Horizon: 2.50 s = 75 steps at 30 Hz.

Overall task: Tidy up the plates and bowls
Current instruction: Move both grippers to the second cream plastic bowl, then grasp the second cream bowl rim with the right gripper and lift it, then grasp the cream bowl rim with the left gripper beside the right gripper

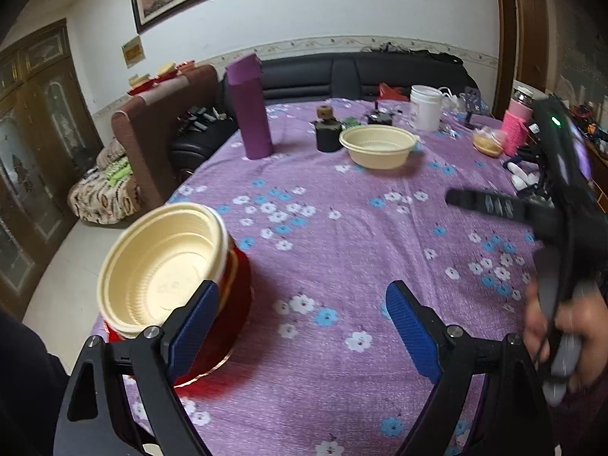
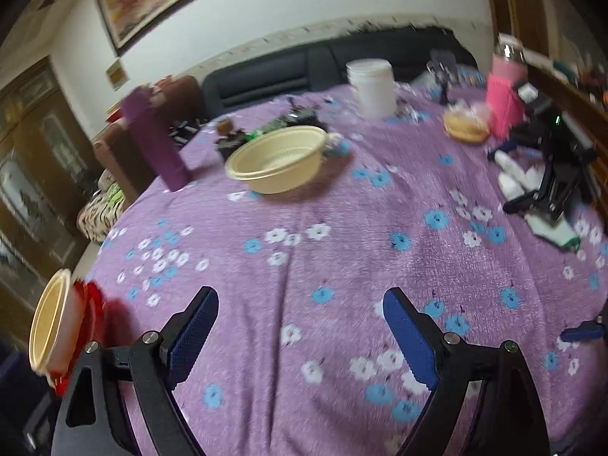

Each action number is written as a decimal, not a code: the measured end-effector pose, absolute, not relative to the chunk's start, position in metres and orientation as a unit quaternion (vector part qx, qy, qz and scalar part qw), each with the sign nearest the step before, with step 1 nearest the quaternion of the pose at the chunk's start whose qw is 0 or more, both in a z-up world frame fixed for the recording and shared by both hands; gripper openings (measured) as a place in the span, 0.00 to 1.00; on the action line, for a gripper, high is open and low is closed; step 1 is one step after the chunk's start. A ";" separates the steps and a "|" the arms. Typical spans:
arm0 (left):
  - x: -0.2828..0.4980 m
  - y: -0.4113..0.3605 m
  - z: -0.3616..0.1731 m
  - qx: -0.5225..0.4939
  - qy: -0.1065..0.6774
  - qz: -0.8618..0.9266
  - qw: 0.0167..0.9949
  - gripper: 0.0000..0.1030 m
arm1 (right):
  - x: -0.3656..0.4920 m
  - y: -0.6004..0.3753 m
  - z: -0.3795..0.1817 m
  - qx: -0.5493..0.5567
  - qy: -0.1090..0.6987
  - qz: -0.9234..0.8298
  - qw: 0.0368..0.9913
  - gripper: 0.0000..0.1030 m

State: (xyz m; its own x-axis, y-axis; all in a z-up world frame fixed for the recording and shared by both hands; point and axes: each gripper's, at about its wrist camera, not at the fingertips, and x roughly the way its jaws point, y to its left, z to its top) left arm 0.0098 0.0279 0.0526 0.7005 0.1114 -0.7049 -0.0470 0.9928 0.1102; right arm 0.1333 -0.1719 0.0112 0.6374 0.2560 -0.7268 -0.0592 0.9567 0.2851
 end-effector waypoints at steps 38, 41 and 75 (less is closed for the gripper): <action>-0.065 0.152 0.094 -0.038 0.376 0.166 0.911 0.86 | 0.210 -0.216 -0.069 0.364 0.517 0.134 0.763 0.13; -0.075 0.153 0.094 -0.057 0.380 0.177 0.906 0.86 | 0.190 -0.215 -0.062 0.332 0.490 0.132 0.795 0.13; 0.040 0.033 0.028 -0.092 0.488 0.001 0.868 0.86 | 0.126 -0.229 -0.026 0.235 0.404 0.102 0.878 0.52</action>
